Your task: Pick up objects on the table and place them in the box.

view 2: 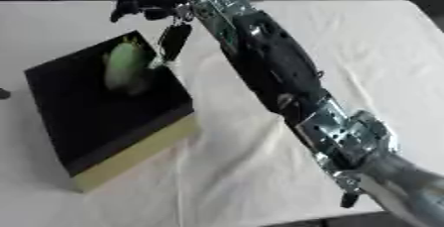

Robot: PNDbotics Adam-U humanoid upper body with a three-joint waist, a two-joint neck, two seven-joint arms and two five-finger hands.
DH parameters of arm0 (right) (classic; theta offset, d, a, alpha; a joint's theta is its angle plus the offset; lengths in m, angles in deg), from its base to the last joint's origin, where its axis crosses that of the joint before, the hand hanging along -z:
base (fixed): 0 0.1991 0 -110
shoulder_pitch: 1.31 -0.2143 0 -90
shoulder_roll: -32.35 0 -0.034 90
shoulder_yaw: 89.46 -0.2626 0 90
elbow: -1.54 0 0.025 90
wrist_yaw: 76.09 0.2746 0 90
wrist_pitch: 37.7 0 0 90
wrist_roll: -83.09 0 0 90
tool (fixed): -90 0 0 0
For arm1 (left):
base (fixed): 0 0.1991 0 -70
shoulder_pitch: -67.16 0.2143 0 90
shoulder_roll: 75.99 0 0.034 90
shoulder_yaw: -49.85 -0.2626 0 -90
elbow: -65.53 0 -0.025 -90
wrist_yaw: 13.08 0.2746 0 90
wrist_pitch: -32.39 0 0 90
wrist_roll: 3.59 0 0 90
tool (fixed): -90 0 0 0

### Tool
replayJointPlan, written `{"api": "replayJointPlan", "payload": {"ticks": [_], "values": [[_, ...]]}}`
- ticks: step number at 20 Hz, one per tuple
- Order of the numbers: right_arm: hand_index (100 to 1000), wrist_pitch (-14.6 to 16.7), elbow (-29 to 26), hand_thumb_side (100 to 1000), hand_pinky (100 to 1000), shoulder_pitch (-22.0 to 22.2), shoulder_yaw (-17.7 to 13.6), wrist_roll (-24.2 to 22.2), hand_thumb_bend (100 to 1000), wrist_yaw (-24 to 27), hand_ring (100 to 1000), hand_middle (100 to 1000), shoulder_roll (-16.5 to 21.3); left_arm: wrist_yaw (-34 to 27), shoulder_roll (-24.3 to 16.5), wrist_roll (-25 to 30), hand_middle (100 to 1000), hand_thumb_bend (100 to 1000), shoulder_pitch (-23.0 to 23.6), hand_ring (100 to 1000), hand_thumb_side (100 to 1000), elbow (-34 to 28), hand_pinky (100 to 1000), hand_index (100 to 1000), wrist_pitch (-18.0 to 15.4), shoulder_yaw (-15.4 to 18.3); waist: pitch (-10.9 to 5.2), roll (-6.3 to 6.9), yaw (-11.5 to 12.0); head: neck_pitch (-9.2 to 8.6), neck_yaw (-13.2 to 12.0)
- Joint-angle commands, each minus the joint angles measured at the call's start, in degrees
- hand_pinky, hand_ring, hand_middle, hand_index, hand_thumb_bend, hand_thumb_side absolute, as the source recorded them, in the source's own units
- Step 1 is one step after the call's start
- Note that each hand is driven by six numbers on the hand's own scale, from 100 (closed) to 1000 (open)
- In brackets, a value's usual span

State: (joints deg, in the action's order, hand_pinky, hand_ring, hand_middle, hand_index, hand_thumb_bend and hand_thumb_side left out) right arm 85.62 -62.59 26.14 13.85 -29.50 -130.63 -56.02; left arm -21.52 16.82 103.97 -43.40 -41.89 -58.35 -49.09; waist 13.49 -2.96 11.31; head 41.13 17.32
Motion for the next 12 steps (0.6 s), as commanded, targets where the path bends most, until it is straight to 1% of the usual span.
{"api": "replayJointPlan", "payload": {"ticks": [1, 4, 6, 9, 12], "values": [[915, -1.4, -3.1, 575, 760, -1.6, -1.7, 2.1, 611, 2.8, 772, 796, 3.1, 0.2, -0.6, -0.1, 580, 127, -0.2, 622, 979, -0.6, 719, 788, 0.1, 0.6, -0.92, 0.15, -0.2, 0.16, -0.2], [906, -2.5, -5.1, 552, 753, -1.4, -2.6, 3.4, 579, 5.2, 759, 774, 4.5, 0.4, -0.7, -0.2, 580, 127, 0.0, 622, 981, -0.4, 719, 788, 0.1, 0.7, -0.89, 0.13, -0.6, 0.17, -0.6], [895, -3.2, -6.2, 546, 744, -0.7, -3.2, 4.4, 521, 6.9, 743, 750, 5.5, 0.6, -0.7, -0.3, 581, 127, 0.1, 623, 982, -0.3, 720, 789, 0.1, 0.8, -0.86, 0.22, -1.1, 0.31, -0.9], [886, -3.9, -8.3, 529, 738, 1.1, -4.1, 6.6, 491, 9.6, 731, 731, 7.4, 0.8, -0.7, -0.6, 582, 127, 0.2, 624, 982, -0.2, 720, 789, 0.0, 1.2, -0.8, 0.35, -1.8, 0.21, -1.7], [875, -4.9, -10.7, 506, 729, 3.2, -5.2, 8.7, 451, 12.3, 714, 704, 9.1, 1.1, -0.8, -1.1, 583, 126, 0.5, 625, 985, -0.1, 720, 789, 0.0, 1.7, -0.6, 0.55, -2.4, 0.03, -3.0]]}}
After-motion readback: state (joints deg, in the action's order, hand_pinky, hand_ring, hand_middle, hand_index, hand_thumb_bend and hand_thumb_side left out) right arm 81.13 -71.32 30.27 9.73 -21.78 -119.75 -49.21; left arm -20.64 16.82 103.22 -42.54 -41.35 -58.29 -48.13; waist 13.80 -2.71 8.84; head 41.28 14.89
